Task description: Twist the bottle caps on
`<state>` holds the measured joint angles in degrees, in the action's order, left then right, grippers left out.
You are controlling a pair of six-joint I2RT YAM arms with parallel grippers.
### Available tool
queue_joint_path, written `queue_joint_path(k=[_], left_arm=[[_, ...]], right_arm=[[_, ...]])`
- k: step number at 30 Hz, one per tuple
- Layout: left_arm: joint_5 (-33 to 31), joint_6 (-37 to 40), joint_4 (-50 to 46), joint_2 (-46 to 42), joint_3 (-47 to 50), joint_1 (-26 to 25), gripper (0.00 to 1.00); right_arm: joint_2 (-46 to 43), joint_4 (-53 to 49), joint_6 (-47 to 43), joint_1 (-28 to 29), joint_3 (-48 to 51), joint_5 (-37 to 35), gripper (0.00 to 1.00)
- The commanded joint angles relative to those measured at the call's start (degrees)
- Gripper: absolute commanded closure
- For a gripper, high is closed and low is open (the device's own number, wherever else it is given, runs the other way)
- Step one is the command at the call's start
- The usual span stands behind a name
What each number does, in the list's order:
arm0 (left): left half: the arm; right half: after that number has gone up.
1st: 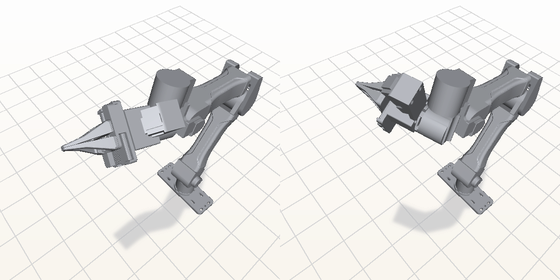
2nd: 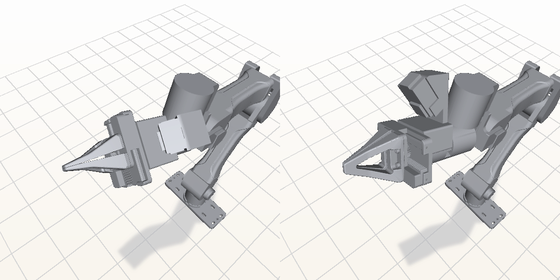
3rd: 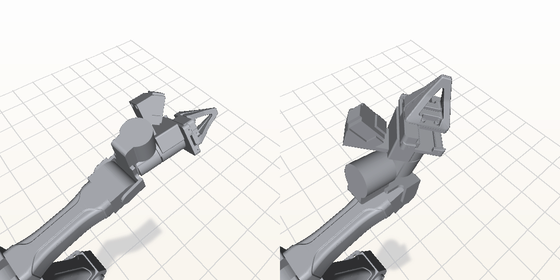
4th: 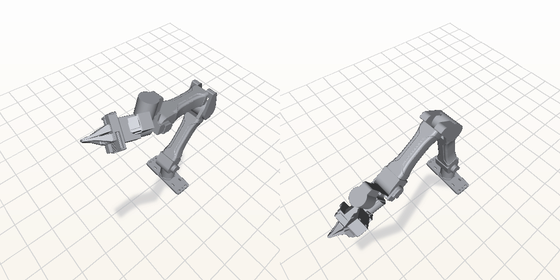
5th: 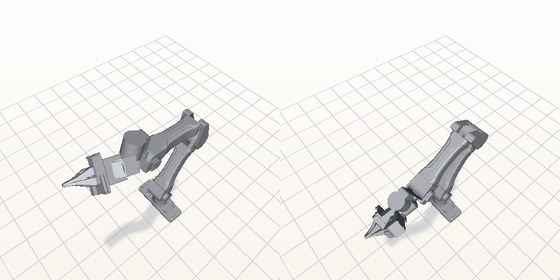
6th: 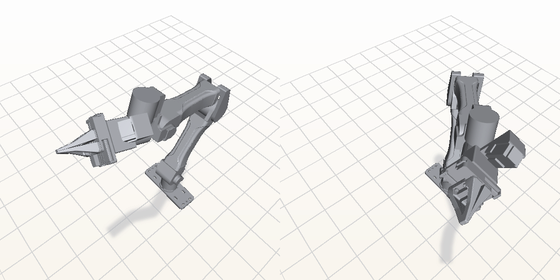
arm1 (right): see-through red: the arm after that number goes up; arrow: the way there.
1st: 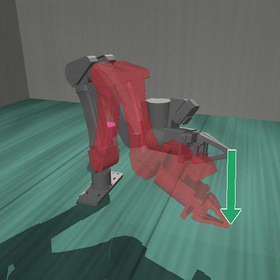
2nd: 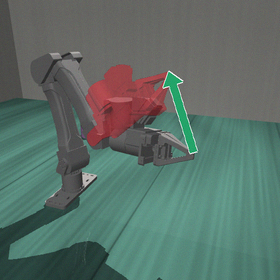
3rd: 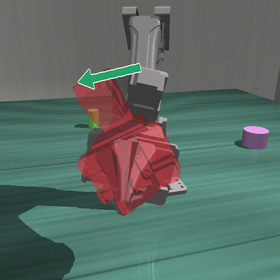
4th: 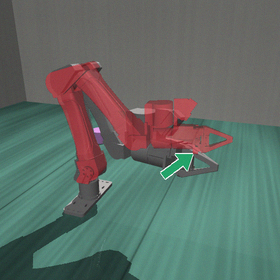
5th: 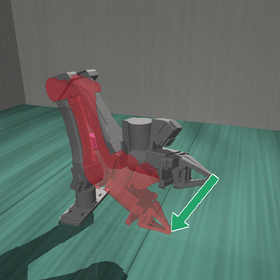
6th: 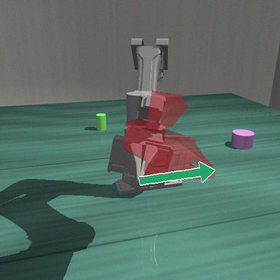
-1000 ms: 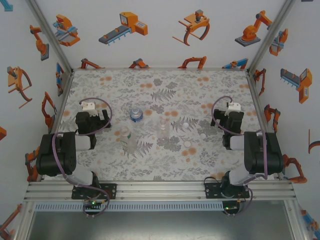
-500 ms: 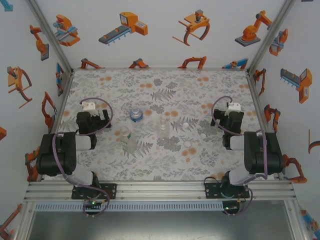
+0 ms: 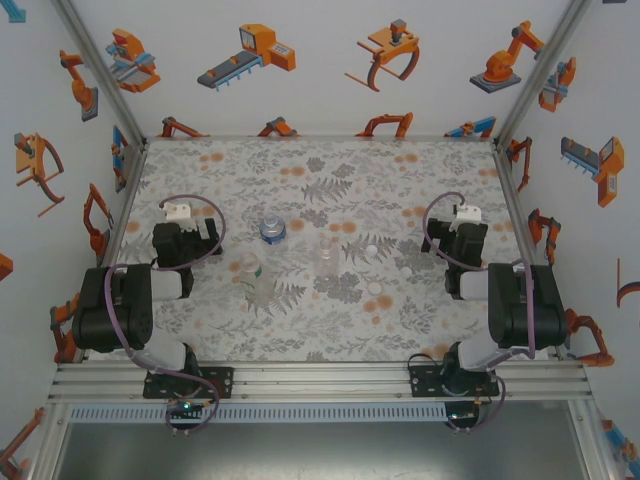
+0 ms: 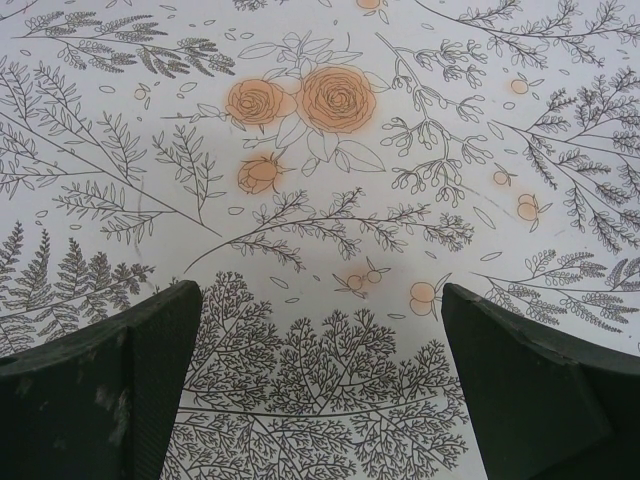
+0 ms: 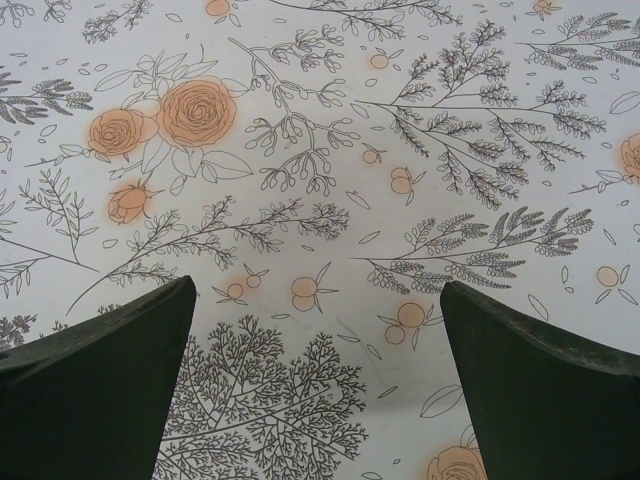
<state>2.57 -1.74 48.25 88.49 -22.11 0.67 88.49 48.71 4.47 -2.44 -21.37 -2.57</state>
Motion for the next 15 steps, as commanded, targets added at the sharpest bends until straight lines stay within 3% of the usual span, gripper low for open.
queue_joint_path(k=[1, 6, 10, 15], left_arm=[[0.0, -0.3, -0.1, -0.2, -1.1, -0.2, 0.03], [-0.4, 0.0, -5.6, -2.6, -3.1, -0.5, 0.03], [-2.1, -0.4, -12.9, -6.5, -5.7, -0.7, 0.03], [-6.3, -1.2, -20.1, -12.2, -7.8, -1.8, 0.03]], right_arm=[[-0.2, 0.9, 0.3, -0.4, -0.8, -0.4, 0.01], [-3.5, -1.1, -2.2, -0.2, -0.6, 5.4, 0.02], [-9.3, -8.8, -2.8, -0.2, -2.3, 6.5, 0.02], [-16.1, -19.7, -5.3, 0.8, -6.4, 14.5, 0.04]])
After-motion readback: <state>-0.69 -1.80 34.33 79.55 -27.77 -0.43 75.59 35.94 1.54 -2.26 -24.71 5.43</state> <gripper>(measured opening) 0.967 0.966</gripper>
